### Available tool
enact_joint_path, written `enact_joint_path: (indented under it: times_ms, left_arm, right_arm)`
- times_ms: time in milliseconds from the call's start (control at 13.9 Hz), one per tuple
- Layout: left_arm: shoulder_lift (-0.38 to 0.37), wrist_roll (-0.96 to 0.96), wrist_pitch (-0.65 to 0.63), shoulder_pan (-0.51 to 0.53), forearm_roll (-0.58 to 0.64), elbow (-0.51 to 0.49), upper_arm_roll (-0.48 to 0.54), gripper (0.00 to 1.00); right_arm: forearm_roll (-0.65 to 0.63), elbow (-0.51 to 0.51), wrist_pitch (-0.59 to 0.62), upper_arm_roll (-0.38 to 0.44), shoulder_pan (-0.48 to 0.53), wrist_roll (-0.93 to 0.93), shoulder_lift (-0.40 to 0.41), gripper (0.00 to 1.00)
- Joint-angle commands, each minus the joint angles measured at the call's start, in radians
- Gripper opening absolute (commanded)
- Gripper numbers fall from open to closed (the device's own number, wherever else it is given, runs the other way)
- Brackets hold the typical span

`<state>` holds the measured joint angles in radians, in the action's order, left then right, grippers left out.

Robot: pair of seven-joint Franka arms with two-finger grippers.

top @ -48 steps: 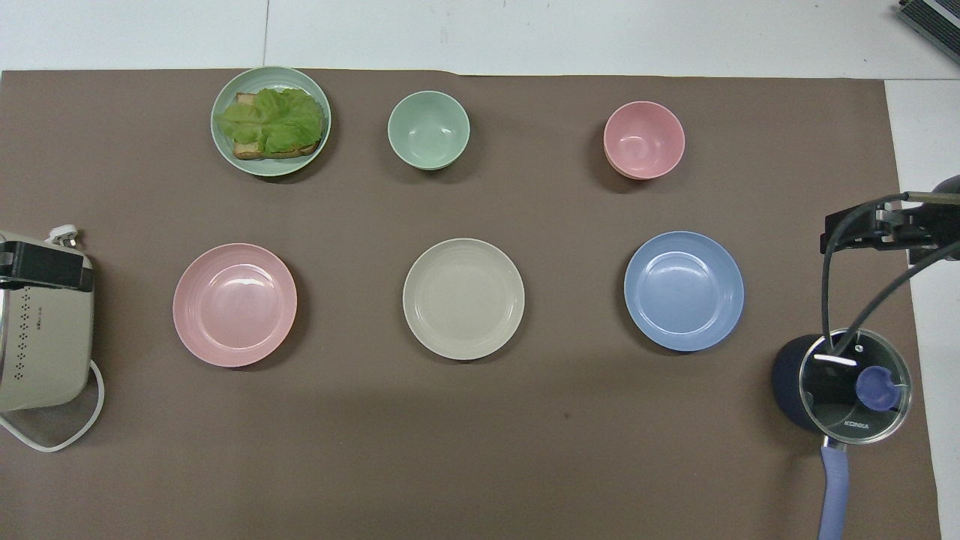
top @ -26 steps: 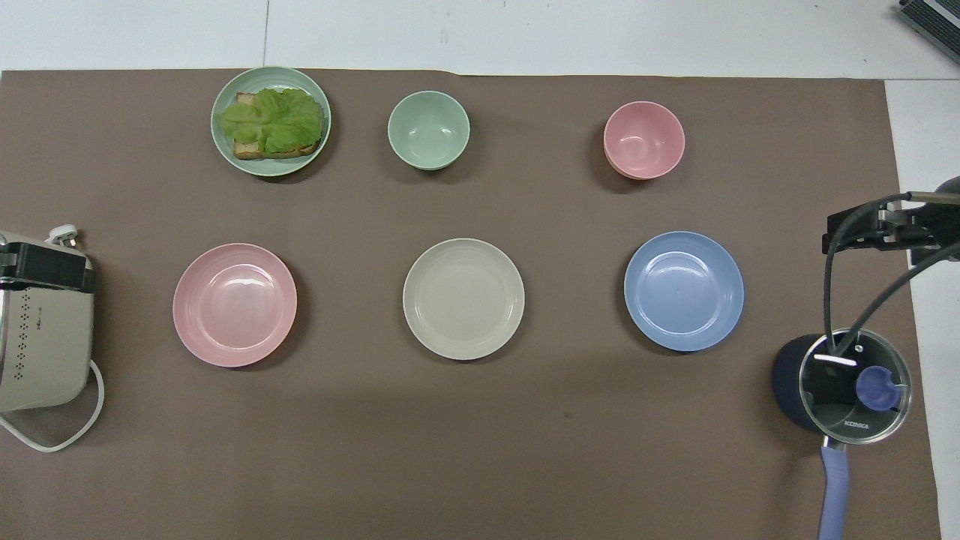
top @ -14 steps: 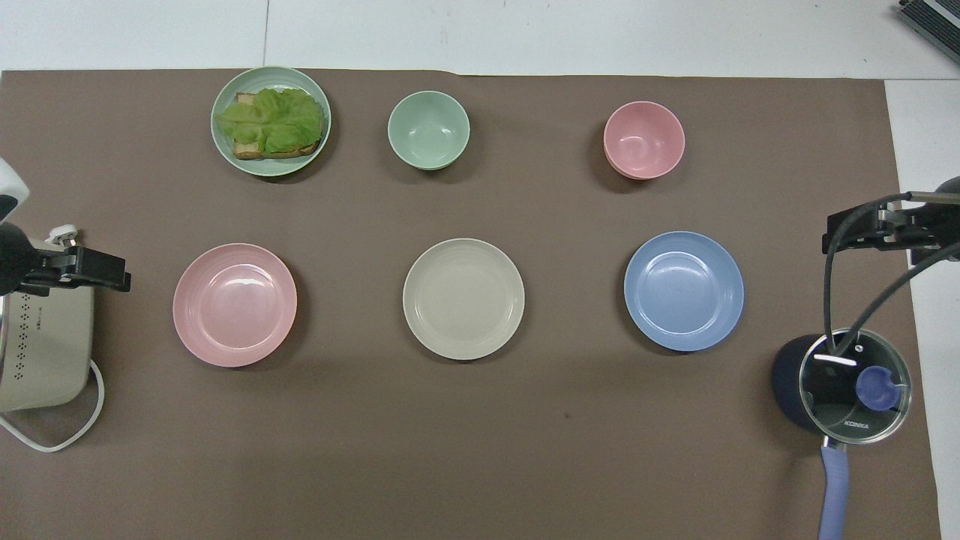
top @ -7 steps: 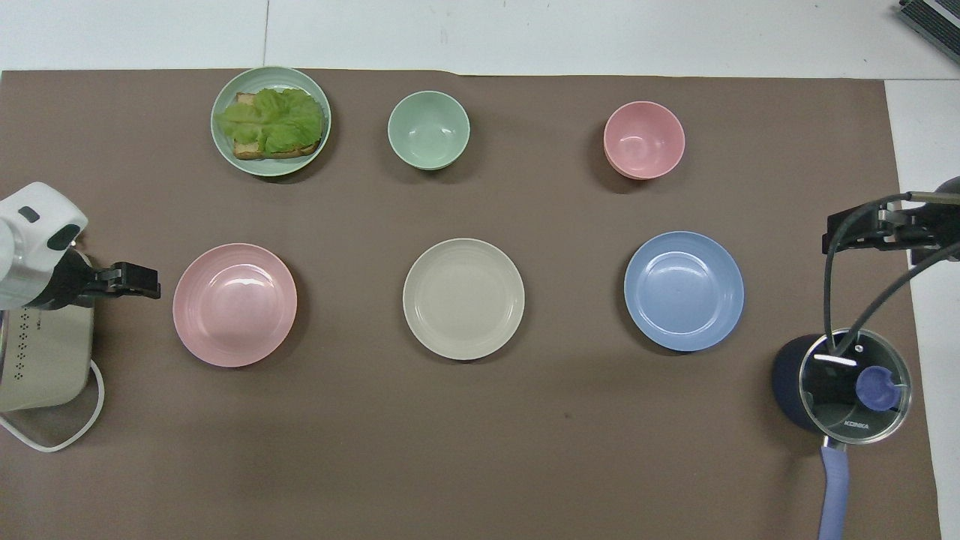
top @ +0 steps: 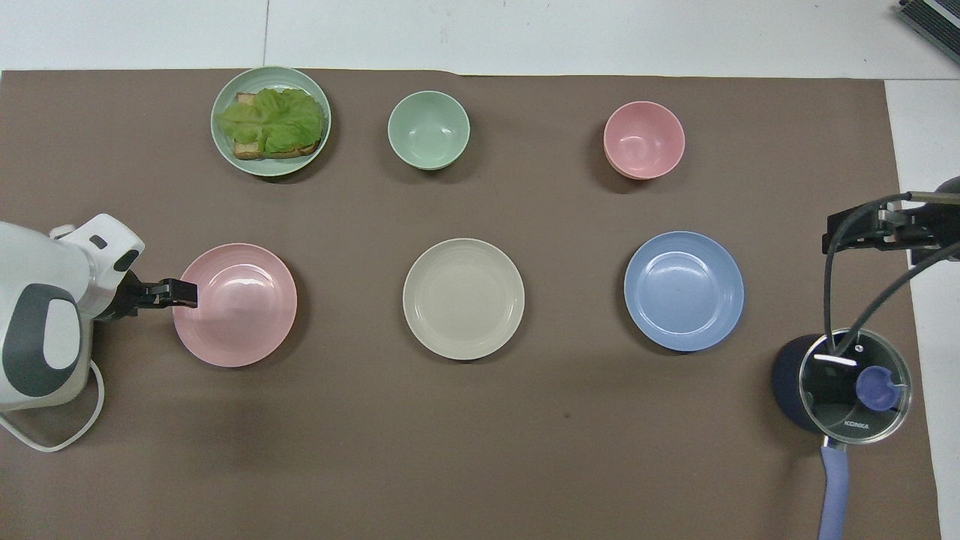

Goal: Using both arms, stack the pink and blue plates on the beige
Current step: 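Reach the left gripper to the pink plate rim and grasp it, then carry the pink plate with the left gripper onto the beige plate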

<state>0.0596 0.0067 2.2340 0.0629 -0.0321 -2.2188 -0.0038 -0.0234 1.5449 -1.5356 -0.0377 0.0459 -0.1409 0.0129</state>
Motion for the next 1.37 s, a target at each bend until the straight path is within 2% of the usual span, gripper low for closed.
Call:
enact_joint_path:
  times_ms: [0,144,216,504,576,720,936,1296]
  left_arm:
    - [0.023,0.003,0.093,0.015,0.008,-0.050,-0.008,1.00]
    - [0.045,0.004,0.113,0.015,0.008,-0.052,-0.008,1.00]
    - [0.045,0.007,0.111,0.015,0.008,-0.052,-0.008,0.97]
    - [0.049,0.004,0.102,0.017,0.008,-0.036,-0.008,0.08]
    - [0.049,0.009,0.099,0.017,0.008,-0.033,-0.008,0.00]
    - [0.069,0.006,0.082,0.018,0.008,0.003,-0.008,0.00]
    - [0.108,0.024,-0.054,0.040,0.014,0.120,-0.008,0.00]
    - [0.073,-0.020,-0.209,0.028,0.008,0.243,-0.013,0.00]
  right_arm:
    - [0.003,-0.016,0.014,-0.004,0.008,-0.012,0.009,1.00]
    - [0.003,-0.016,0.014,-0.004,0.006,-0.012,0.009,1.00]
    - [0.003,-0.016,0.014,-0.004,0.008,-0.012,0.009,1.00]
    - [0.003,-0.016,0.014,-0.007,0.006,-0.011,0.009,1.00]
    - [0.003,-0.016,0.014,-0.005,0.006,-0.011,0.009,1.00]
    - [0.003,-0.016,0.014,-0.005,0.006,-0.011,0.009,1.00]
    - [0.003,-0.016,0.012,-0.005,0.006,-0.011,0.009,1.00]
    - [0.003,-0.016,0.012,-0.007,0.006,-0.011,0.009,1.00]
